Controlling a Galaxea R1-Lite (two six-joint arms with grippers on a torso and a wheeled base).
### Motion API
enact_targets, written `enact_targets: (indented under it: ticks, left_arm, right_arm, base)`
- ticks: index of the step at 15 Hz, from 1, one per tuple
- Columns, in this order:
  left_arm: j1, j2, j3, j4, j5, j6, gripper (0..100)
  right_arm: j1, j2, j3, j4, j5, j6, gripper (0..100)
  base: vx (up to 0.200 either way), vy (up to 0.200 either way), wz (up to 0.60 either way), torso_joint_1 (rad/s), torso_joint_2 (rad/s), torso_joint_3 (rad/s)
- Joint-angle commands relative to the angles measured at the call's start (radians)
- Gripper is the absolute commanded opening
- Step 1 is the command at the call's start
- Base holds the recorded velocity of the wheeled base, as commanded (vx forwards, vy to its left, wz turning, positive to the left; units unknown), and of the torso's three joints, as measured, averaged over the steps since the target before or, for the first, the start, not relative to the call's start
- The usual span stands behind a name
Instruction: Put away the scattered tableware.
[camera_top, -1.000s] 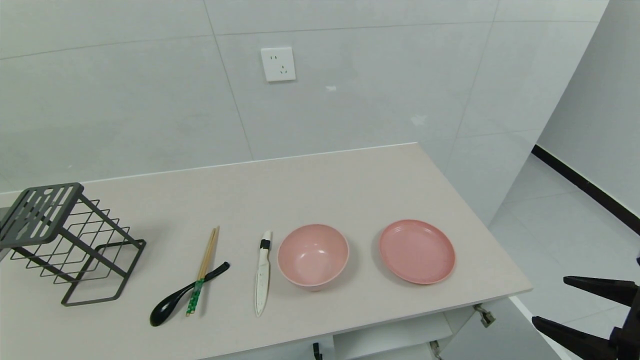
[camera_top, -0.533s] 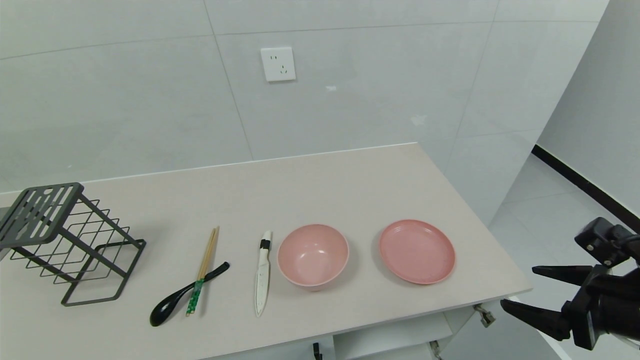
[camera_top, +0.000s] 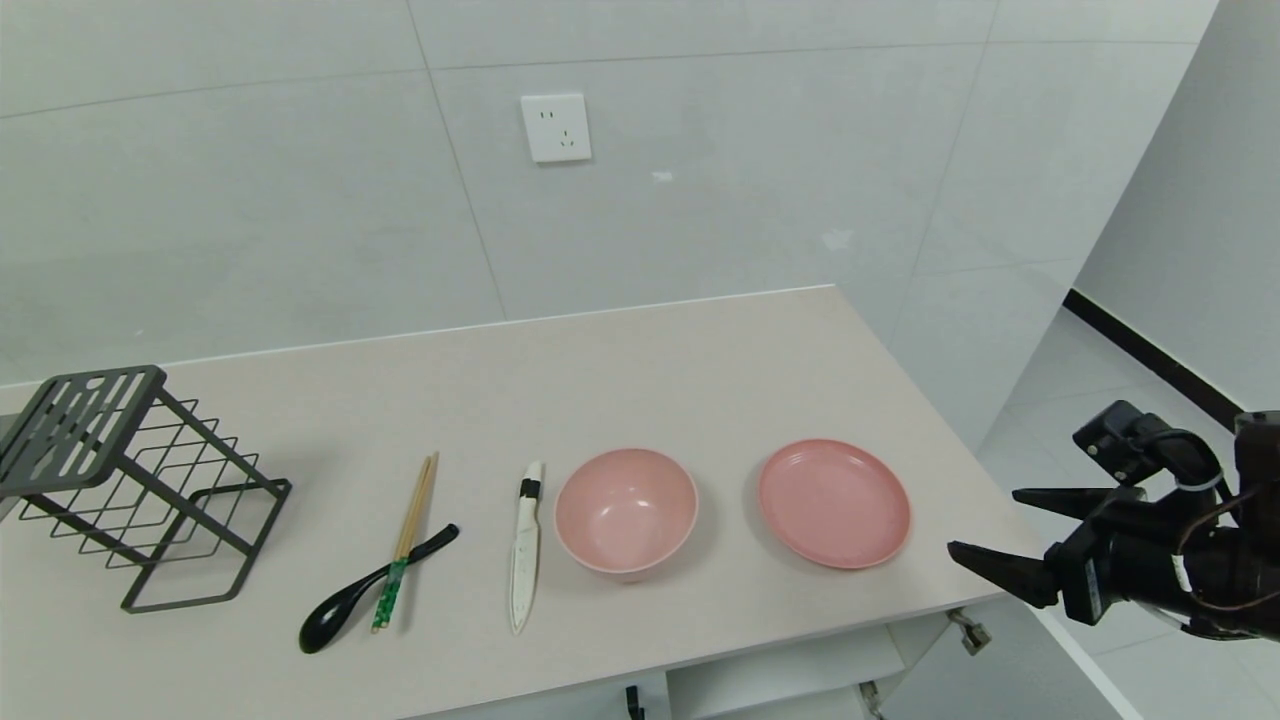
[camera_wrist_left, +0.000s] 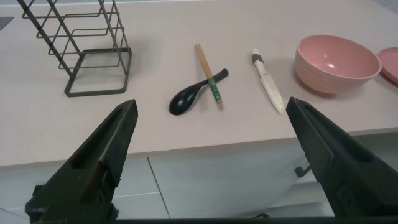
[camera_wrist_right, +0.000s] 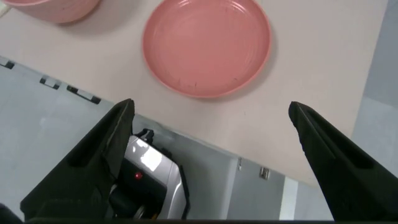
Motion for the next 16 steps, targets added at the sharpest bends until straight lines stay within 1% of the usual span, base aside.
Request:
enact_targets:
  ticks: [1, 4, 6, 8, 10, 11, 13, 16]
  left_arm:
    - [0.000, 0.001, 0.002, -0.001, 0.001, 0.000, 100]
    - [-0.001, 0.001, 0.000, -0.001, 0.001, -0.001, 100]
    - [0.000, 0.001, 0.000, -0.001, 0.001, 0.000, 100]
    - [0.000, 0.001, 0.000, -0.001, 0.001, -0.001, 100]
    - [0.000, 0.001, 0.002, -0.001, 0.001, -0.001, 100]
    - [0.000, 0.001, 0.000, -0.001, 0.001, -0.001, 100]
    - [-0.001, 0.001, 0.002, -0.001, 0.001, -0.001, 100]
    - [0.000, 0.001, 0.002, -0.001, 0.001, -0.001, 100]
  right_arm:
    - [0.016, 0.131, -0.028, -0.056, -0.003, 0.014, 100]
    - [0.018, 0.196, -0.039, -0.065, -0.001, 0.014, 100]
    - [0.016, 0.228, -0.045, -0.116, 0.000, 0.014, 100]
    - [0.012, 0.254, -0.063, -0.128, -0.004, 0.014, 100]
    - [0.012, 0.285, -0.102, -0.130, -0.006, 0.015, 100]
    - [0.010, 0.314, -0.140, -0.128, -0.020, 0.015, 100]
    - [0.010, 0.365, -0.175, -0.130, -0.046, 0.028, 100]
    - [0.005, 0.421, -0.225, -0.131, -0.047, 0.034, 100]
  base:
    - [0.000, 0.000, 0.00, 0.000, 0.00, 0.000]
    - [0.000, 0.000, 0.00, 0.000, 0.00, 0.000]
    - [0.000, 0.000, 0.00, 0.000, 0.00, 0.000]
    - [0.000, 0.000, 0.00, 0.000, 0.00, 0.000]
    - [0.000, 0.000, 0.00, 0.000, 0.00, 0.000]
    - [0.000, 0.000, 0.00, 0.000, 0.00, 0.000]
    - [0.000, 0.000, 0.00, 0.000, 0.00, 0.000]
    - [0.000, 0.000, 0.00, 0.000, 0.00, 0.000]
